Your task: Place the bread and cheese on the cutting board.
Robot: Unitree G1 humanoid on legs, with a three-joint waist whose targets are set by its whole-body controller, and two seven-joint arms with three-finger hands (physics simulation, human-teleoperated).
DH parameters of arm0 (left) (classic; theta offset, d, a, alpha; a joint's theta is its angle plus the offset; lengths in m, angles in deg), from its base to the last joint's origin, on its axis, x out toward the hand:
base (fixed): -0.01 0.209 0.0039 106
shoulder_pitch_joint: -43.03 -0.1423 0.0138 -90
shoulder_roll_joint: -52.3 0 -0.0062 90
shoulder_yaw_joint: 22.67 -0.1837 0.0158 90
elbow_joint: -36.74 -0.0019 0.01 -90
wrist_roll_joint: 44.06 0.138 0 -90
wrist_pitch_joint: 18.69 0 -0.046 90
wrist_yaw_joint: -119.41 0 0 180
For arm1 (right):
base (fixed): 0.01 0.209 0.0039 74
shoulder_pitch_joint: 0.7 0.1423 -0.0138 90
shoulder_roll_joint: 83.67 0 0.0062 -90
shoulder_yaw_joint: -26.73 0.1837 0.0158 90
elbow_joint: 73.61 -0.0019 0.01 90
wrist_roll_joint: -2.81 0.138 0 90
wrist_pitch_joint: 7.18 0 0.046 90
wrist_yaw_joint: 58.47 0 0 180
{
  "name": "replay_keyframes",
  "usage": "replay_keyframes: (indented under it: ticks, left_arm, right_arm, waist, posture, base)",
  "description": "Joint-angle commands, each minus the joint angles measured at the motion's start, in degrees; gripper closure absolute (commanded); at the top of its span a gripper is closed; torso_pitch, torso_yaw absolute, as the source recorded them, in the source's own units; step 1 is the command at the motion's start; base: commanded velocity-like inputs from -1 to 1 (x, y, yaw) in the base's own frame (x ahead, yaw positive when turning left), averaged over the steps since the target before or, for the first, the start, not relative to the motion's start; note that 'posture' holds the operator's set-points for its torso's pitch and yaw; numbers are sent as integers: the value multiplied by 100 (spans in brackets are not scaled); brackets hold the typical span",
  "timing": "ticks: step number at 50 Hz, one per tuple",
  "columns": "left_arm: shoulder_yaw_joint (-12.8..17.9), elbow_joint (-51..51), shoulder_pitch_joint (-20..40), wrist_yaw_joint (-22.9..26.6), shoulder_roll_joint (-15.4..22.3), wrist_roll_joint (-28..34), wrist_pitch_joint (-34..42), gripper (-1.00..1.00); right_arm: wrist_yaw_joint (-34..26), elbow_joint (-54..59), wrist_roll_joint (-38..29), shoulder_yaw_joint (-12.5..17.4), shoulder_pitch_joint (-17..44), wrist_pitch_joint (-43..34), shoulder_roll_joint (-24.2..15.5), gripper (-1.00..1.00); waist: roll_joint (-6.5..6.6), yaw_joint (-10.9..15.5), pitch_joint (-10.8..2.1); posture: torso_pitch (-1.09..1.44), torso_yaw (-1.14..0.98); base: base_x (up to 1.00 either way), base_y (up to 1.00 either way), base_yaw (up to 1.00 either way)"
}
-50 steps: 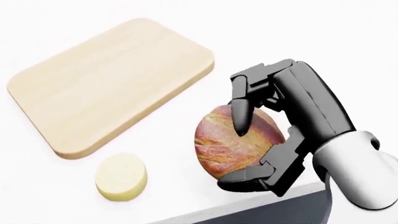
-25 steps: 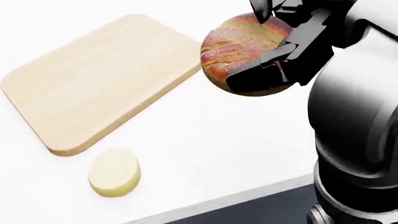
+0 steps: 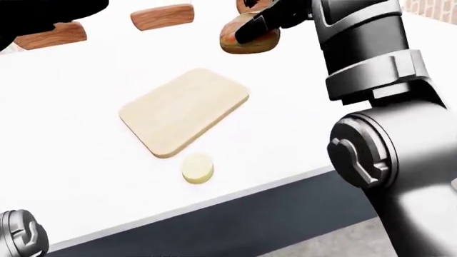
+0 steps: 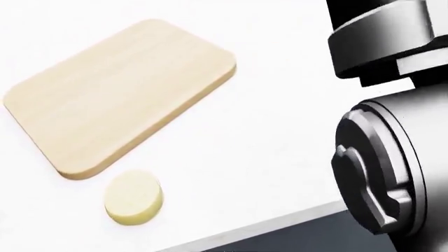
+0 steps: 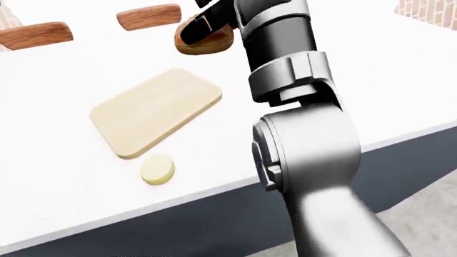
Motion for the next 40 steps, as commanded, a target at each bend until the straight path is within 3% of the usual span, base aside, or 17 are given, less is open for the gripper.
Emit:
replay_keyframes:
  ticks: [1,8,16,28,32,33,40]
  left_arm:
    - [119,-3,119,22,99,51,-173,-100]
    - [117,10,67,8,135,-43,-295,-100]
    - [87,-57,15,87,128,57,-341,-100]
    - [76,-26,-10,175,-43,244,-257,-100]
    - [82,-59,-49,216,-70,299,-274,-100]
    - [70,-81,-87,266,-87,365,-298,-100]
    - [-10,-144,-116,460,-280,717,-287,-100]
  right_arm:
    - [775,317,672,155,481,819,-87,100]
    - [1613,1390,1308,-52,414,1838,150,100]
    - [1965,1764,1192,-312,92,2320,504,100]
    - [2661,1969,986,-238,-486,3052,1006,100]
    - [2878,1987,984,-142,-599,3628,1145,100]
    - [2728,2005,1142,6,-607,3644,1168,100]
    - [3069,2053,1198,94,-809,3943,1338,100]
  waist:
    - [20,-19,-195]
    - [15,-18,-178]
    - [3,21,-196]
    - [-18,69,-215]
    - [-12,72,-226]
    - [-11,74,-224]
    - [-25,89,-241]
  posture:
    - [0,0]
    - [0,0]
    - [0,0]
    - [0,0]
    - [0,0]
    - [0,0]
    - [0,0]
  base:
    - [0,0,0]
    - [0,0,0]
    - [0,0,0]
    - [0,0,0]
    - [0,0,0]
    - [0,0,0]
    - [0,0,0]
